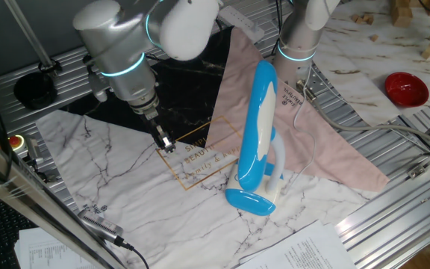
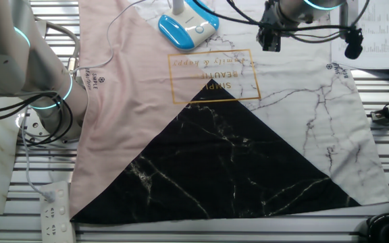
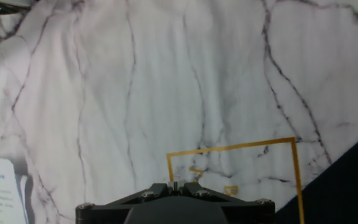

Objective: Turn on the desk lamp by pressing the button

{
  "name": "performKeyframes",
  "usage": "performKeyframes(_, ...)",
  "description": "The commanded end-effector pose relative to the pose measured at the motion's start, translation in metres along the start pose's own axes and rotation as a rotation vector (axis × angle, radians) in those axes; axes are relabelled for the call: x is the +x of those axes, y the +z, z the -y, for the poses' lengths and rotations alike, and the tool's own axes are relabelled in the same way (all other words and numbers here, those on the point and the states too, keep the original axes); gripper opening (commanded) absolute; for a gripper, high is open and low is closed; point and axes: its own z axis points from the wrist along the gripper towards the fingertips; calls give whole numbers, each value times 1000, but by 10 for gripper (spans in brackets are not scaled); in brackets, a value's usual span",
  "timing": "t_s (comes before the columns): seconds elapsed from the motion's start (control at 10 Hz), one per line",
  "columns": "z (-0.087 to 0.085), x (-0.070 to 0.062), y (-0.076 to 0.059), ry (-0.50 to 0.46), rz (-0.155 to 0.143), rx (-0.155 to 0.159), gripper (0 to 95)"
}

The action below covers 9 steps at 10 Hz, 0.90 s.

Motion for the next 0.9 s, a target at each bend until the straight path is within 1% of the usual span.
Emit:
performKeyframes(0.1, 0, 2, 0, -53, 1, 94, 0)
performKeyframes(0.2, 0, 1, 1, -40, 7, -2, 0)
performKeyframes(0.3, -2, -3, 3, -49, 10, 26, 0)
performKeyframes(0.4, -5, -6, 4, -50, 11, 77, 0)
performKeyframes(0.5, -7, -10, 6, -49, 16, 118, 0)
performKeyframes(0.6, -12, -16, 9, -56, 40, 166, 0)
performKeyframes(0.7, -15, -20, 11, -63, 62, 197, 0)
performKeyframes(0.8, -20, -26, 14, -66, 88, 242, 0)
performKeyframes(0.9, -23, -30, 15, -67, 102, 269, 0)
